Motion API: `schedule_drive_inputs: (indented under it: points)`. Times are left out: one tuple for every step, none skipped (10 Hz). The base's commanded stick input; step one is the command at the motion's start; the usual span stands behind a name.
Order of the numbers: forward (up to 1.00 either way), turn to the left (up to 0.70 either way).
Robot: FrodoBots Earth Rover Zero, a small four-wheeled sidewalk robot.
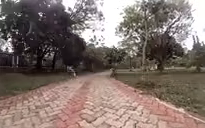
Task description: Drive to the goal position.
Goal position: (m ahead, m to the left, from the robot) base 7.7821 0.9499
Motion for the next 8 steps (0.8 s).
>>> schedule_drive_inputs:
  points:
    - [0.70, 0.01]
    - [0.70, 0.01]
    - [0.70, 0.01]
    - [0.70, 0.01]
    - [0.70, 0.01]
    - [0.70, 0.01]
    - [0.70, 0.01]
    - [0.70, 0.01]
